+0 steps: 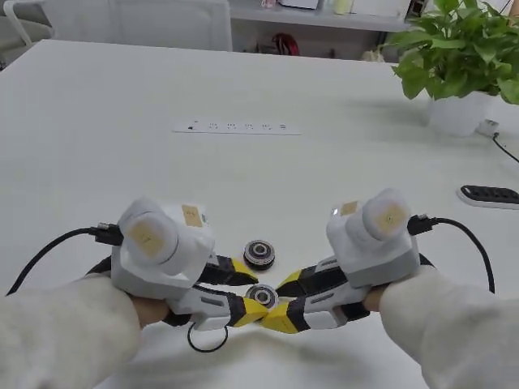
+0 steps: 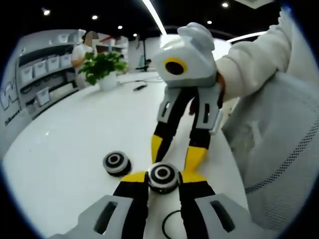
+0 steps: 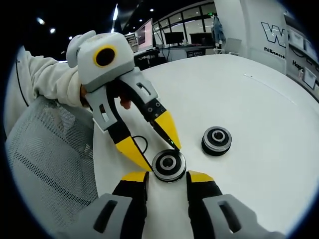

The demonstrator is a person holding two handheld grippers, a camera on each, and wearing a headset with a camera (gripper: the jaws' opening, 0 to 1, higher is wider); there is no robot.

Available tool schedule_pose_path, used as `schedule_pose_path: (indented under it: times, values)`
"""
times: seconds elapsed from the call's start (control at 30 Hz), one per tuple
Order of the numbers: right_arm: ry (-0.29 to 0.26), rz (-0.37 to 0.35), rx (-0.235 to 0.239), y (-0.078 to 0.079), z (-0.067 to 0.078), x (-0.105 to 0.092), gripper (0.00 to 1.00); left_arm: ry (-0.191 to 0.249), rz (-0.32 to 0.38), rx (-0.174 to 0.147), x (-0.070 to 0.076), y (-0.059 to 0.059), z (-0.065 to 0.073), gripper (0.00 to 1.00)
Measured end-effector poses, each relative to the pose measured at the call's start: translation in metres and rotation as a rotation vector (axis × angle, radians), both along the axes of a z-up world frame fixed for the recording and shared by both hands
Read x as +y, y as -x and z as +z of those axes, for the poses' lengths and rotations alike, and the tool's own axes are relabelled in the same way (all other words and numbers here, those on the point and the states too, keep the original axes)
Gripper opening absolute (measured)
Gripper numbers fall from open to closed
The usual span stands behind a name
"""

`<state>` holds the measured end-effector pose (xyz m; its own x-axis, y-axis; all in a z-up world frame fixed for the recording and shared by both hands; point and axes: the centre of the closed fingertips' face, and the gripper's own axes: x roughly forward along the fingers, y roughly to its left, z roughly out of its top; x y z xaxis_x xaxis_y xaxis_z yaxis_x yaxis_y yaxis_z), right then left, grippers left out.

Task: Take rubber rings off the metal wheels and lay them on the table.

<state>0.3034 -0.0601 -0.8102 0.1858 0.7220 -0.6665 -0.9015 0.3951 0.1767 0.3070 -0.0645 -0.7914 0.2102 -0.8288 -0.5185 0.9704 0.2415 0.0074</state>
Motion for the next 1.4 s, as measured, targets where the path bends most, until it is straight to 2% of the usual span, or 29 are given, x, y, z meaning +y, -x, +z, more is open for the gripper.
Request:
schedule_pose_path:
  times: [0.23, 0.37, 0.53, 0.6, 1.4]
  values:
    - [0.003, 0.004, -0.006, -0.0007, -0.0013, -0.0006, 0.25, 0.02, 0.0, 0.01, -0.0027, 0.0021, -0.0011, 0.2]
    - [0.008, 0.007, -0.019, -0.0021, -0.0011, -0.0023, 0.22, 0.035, 0.019, 0.031, -0.0031, 0.0018, -0.0008, 0.18]
    - [0.017, 0.028, -0.038, -0.0016, -0.0014, -0.0029, 0.21, 0.038, 0.018, 0.017, -0.0024, 0.0008, -0.0009, 0.16]
    - [0.022, 0.033, -0.042, -0.0012, -0.0021, -0.0031, 0.2, 0.032, 0.012, 0.001, -0.0021, 0.0007, -0.0014, 0.16]
    - [0.033, 0.063, -0.054, 0.0014, -0.0028, -0.0059, 0.15, 0.045, 0.024, -0.002, 0.0006, 0.0002, -0.0009, 0.14]
